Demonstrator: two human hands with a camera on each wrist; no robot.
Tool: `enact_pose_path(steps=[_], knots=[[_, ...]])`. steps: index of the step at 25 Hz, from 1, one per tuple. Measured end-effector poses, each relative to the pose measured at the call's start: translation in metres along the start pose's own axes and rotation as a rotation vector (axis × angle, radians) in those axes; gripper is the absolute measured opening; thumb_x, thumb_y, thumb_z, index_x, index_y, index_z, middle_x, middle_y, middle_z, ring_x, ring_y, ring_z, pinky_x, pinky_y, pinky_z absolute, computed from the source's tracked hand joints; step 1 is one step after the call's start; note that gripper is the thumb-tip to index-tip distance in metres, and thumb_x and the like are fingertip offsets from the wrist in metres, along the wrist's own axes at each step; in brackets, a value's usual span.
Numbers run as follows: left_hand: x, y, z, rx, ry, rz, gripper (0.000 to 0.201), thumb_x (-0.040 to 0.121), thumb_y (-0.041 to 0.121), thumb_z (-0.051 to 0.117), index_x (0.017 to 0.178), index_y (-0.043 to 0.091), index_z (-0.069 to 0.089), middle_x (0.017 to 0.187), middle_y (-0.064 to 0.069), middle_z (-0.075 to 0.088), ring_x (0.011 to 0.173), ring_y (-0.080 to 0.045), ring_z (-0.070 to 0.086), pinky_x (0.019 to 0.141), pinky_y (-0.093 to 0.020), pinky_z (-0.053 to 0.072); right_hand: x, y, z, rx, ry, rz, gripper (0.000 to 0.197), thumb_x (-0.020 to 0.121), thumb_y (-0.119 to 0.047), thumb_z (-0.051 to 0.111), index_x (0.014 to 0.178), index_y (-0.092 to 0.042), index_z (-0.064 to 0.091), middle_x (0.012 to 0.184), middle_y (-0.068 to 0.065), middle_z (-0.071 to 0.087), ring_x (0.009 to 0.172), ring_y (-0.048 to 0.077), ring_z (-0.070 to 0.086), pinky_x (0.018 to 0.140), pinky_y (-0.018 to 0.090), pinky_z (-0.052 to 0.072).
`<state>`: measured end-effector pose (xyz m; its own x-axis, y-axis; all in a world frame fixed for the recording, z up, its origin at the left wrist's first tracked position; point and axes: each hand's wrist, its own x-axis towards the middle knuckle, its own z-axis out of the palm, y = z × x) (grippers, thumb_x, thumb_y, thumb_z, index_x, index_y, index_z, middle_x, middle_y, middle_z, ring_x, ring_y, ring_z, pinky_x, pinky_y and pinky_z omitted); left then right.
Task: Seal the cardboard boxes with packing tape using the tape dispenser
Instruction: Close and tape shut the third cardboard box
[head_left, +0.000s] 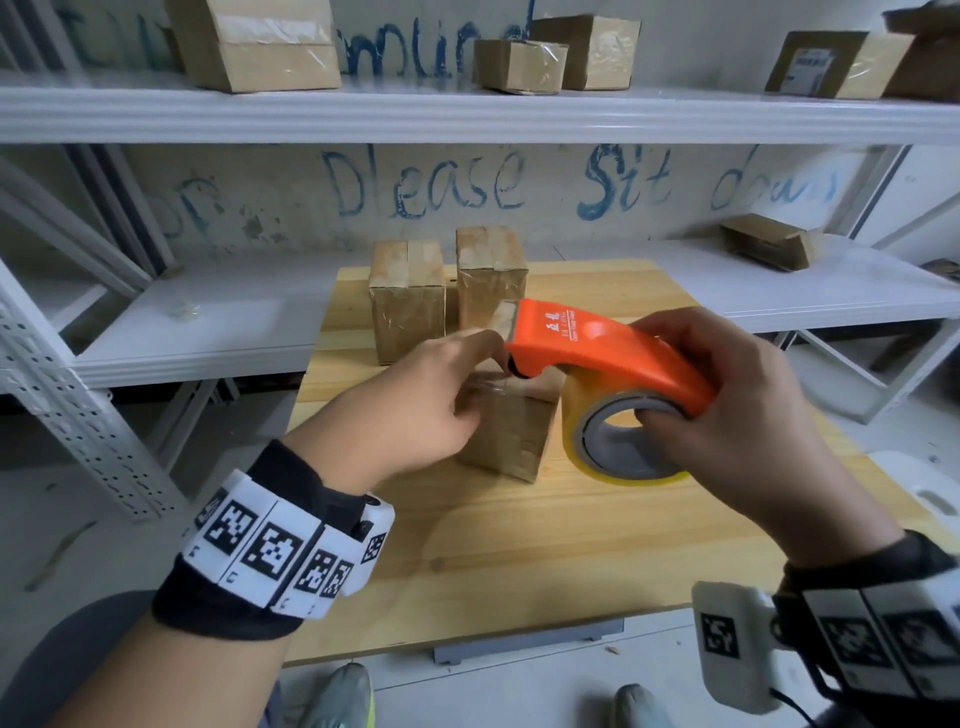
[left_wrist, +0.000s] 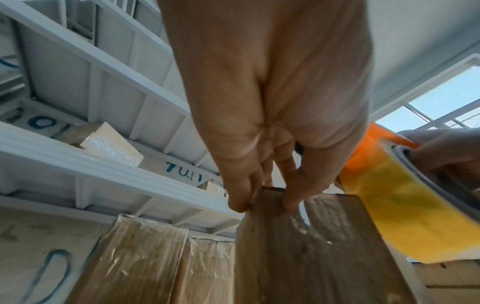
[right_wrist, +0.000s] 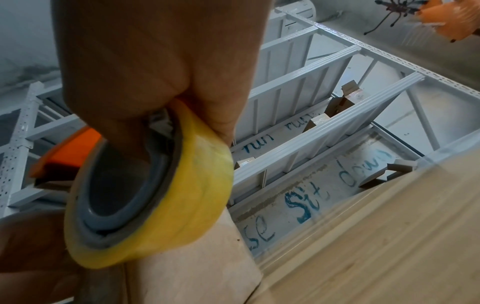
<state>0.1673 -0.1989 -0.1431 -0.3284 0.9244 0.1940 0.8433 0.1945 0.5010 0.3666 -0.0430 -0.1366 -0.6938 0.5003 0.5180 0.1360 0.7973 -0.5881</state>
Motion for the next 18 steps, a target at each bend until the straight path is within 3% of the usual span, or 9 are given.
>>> enact_pose_path(steps=[2, 4, 8, 12, 16, 18], knots=[[-0.001, -0.001, 0.0, -0.045, 0.014, 0.016, 0.04, 0.092, 0.014, 0.058, 0.12, 0.042, 0.054, 0.116, 0.024, 0.058, 0.105, -0.005, 0.06, 0.09, -0.031, 0.05, -0.001, -0.001, 0.002, -0.003, -0.013, -0.033, 0.052, 0.065, -0.005, 0.077, 0.108, -0.028, 0.062, 0.09, -0.018, 0.065, 0.082, 0.001, 0.061, 0.065, 0.012, 0.045], [0.0, 0.0, -0.001, -0.053, 0.035, 0.033, 0.035, 0.093, 0.018, 0.063, 0.121, 0.039, 0.057, 0.117, 0.025, 0.058, 0.108, -0.001, 0.057, 0.091, -0.025, 0.047, -0.001, -0.001, 0.003, -0.018, -0.006, -0.05, 0.054, 0.063, -0.004, 0.08, 0.108, -0.029, 0.062, 0.091, -0.021, 0.064, 0.084, -0.003, 0.061, 0.067, 0.009, 0.044], [0.003, -0.002, 0.0, 0.032, 0.074, 0.005, 0.034, 0.091, 0.031, 0.069, 0.124, 0.033, 0.061, 0.121, 0.023, 0.055, 0.111, -0.003, 0.044, 0.095, -0.028, 0.042, 0.0, 0.0, 0.002, -0.028, 0.008, -0.067, 0.055, 0.062, -0.005, 0.079, 0.112, -0.025, 0.064, 0.095, -0.023, 0.063, 0.09, -0.005, 0.06, 0.07, 0.005, 0.043], [0.002, 0.003, 0.005, 0.036, 0.133, 0.014, 0.034, 0.087, 0.041, 0.072, 0.118, 0.029, 0.064, 0.113, 0.023, 0.053, 0.11, -0.005, 0.04, 0.095, -0.026, 0.04, -0.001, 0.0, -0.001, -0.044, 0.024, -0.101, 0.052, 0.061, -0.011, 0.079, 0.11, -0.022, 0.067, 0.096, -0.023, 0.064, 0.088, -0.002, 0.062, 0.071, 0.014, 0.047], [0.0, 0.002, 0.0, -0.018, 0.097, 0.044, 0.027, 0.086, 0.038, 0.065, 0.112, 0.03, 0.063, 0.115, 0.019, 0.057, 0.116, -0.007, 0.048, 0.103, -0.032, 0.043, -0.003, -0.005, 0.0, -0.006, 0.018, -0.164, 0.053, 0.057, -0.034, 0.065, 0.109, -0.021, 0.068, 0.098, -0.024, 0.063, 0.091, -0.004, 0.06, 0.072, 0.012, 0.047], [0.0, 0.002, -0.01, -0.083, 0.123, -0.031, 0.016, 0.095, 0.023, 0.055, 0.107, 0.03, 0.064, 0.103, 0.017, 0.066, 0.098, -0.006, 0.06, 0.091, -0.034, 0.051, -0.003, -0.004, 0.001, -0.006, 0.032, -0.172, 0.054, 0.057, -0.028, 0.071, 0.109, -0.017, 0.068, 0.097, -0.022, 0.062, 0.089, -0.003, 0.06, 0.071, 0.012, 0.047]])
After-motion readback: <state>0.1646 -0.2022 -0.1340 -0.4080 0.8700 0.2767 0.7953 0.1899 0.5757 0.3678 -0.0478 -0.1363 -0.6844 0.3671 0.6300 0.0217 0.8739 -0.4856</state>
